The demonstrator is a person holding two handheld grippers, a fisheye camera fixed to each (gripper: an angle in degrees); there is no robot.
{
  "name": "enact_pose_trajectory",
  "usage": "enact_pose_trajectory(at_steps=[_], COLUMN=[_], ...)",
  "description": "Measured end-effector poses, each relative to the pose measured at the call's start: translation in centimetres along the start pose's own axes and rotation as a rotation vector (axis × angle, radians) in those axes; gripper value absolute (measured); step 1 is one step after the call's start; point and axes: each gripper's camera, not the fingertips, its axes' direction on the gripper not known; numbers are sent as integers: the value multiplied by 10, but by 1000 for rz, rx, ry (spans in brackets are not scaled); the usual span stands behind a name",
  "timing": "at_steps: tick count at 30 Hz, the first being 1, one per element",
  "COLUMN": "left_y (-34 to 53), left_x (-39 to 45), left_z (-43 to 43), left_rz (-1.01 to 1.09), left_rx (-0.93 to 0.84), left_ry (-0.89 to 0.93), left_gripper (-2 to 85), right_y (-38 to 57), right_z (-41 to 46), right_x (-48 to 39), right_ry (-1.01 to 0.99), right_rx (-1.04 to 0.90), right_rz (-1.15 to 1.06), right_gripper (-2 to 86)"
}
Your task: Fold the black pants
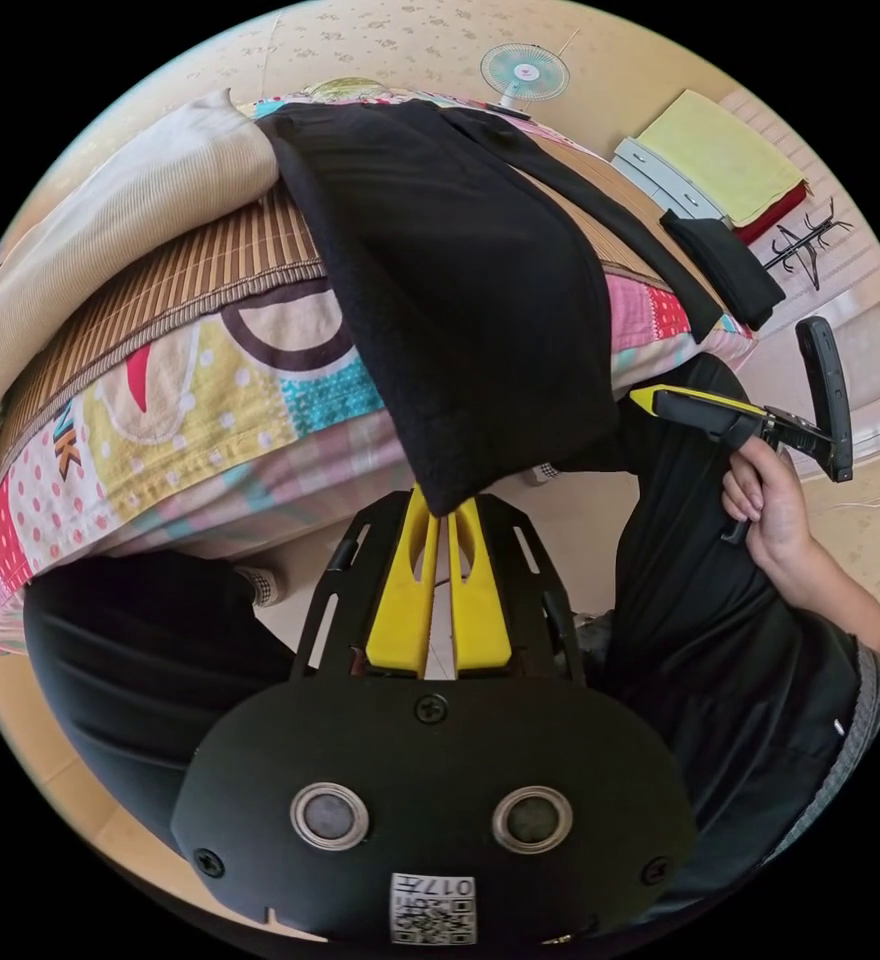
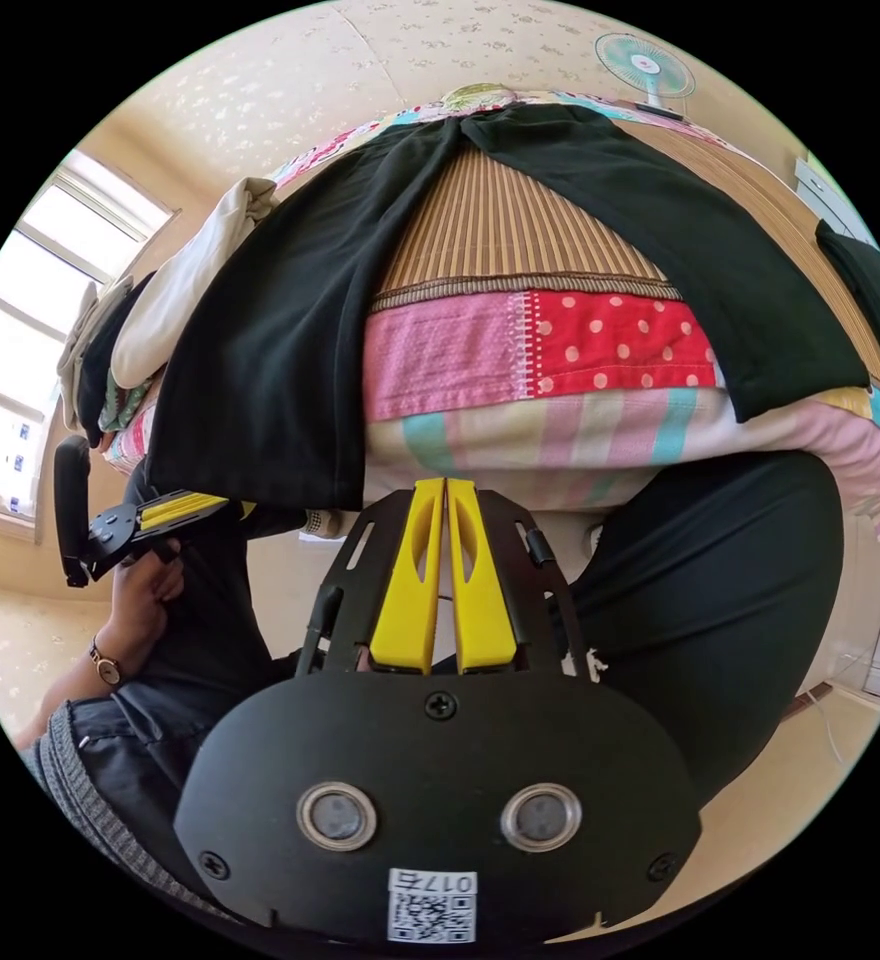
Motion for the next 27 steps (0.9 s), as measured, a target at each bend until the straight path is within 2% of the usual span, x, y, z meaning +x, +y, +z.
enact_pose_trajectory(at_steps=[27], left_y=[-5], left_x=[-10], left_z=[1], left_rz=[-19], left_rx=[3], left_ry=[10], left_gripper=[-6], right_y=[-11], right_z=[-7], right_x=[32], right_ry=[-14], right_rx=[-1], right_rz=[13], right_gripper=[7])
